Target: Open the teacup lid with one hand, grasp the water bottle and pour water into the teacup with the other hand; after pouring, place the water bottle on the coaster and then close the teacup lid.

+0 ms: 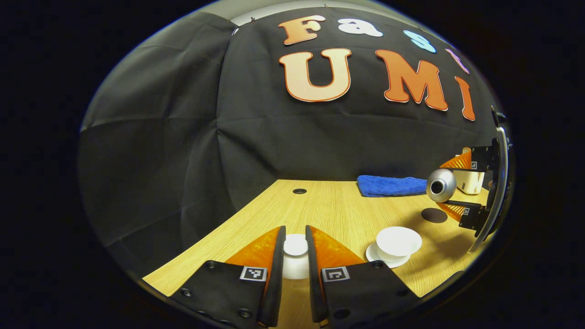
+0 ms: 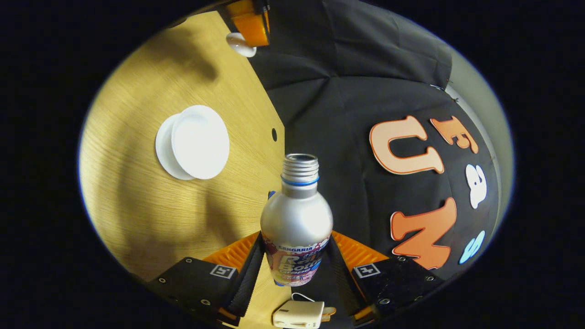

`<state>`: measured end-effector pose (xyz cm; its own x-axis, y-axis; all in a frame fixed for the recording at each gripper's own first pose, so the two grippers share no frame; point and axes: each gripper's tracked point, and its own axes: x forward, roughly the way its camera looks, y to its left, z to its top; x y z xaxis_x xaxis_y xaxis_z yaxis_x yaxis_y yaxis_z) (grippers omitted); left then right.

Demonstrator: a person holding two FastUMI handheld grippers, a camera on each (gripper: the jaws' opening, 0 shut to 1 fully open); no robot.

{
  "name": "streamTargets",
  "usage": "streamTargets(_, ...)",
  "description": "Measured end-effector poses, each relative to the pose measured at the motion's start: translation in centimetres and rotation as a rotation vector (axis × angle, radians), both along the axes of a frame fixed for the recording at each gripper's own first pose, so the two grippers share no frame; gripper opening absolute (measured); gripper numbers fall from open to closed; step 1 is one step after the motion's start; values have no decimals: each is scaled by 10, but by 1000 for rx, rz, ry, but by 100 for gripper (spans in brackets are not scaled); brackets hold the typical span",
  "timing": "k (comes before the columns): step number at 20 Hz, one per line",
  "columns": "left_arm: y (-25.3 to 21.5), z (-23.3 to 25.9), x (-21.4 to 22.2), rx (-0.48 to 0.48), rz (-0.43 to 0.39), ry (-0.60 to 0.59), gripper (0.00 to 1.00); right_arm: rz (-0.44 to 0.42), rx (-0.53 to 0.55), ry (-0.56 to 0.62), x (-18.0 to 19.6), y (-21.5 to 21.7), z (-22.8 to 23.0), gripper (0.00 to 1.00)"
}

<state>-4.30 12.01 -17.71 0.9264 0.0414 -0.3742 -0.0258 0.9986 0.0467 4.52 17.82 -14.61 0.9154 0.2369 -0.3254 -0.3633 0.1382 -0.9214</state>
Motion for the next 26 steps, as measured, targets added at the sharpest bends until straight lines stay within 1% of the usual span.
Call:
streamTargets(5, 5, 0, -1, -1, 7, 2, 30, 62, -122, -62, -11, 4, -5, 78)
streamTargets(7, 7, 0, -1, -3, 12, 0, 30, 71, -160, -85, -7, 4, -3, 78)
streamTargets(12, 12, -9, -2, -20, 24, 15, 30, 112, -308, -201, -6, 2, 2, 78)
streamTargets(13, 13, -9, -3, -21, 26, 15, 33, 116, -330, -229, -5, 1, 5, 78)
streamTargets(17, 17, -11, -2, -25, 33, 19, 33, 139, -416, -343, 4, 3, 15, 78)
streamTargets(18, 16, -10, -3, -26, 33, 19, 30, 149, -438, -372, 5, 5, 19, 78)
streamTargets(21, 17, -9, -2, -22, 33, 17, 30, 152, -437, -377, 7, 5, 17, 78)
streamTargets(25, 17, -5, -2, -19, 30, 8, 30, 158, -450, -427, 12, 7, 35, 78)
streamTargets(26, 17, -3, 0, -15, 29, 5, 27, 157, -448, -437, 12, 5, 37, 78)
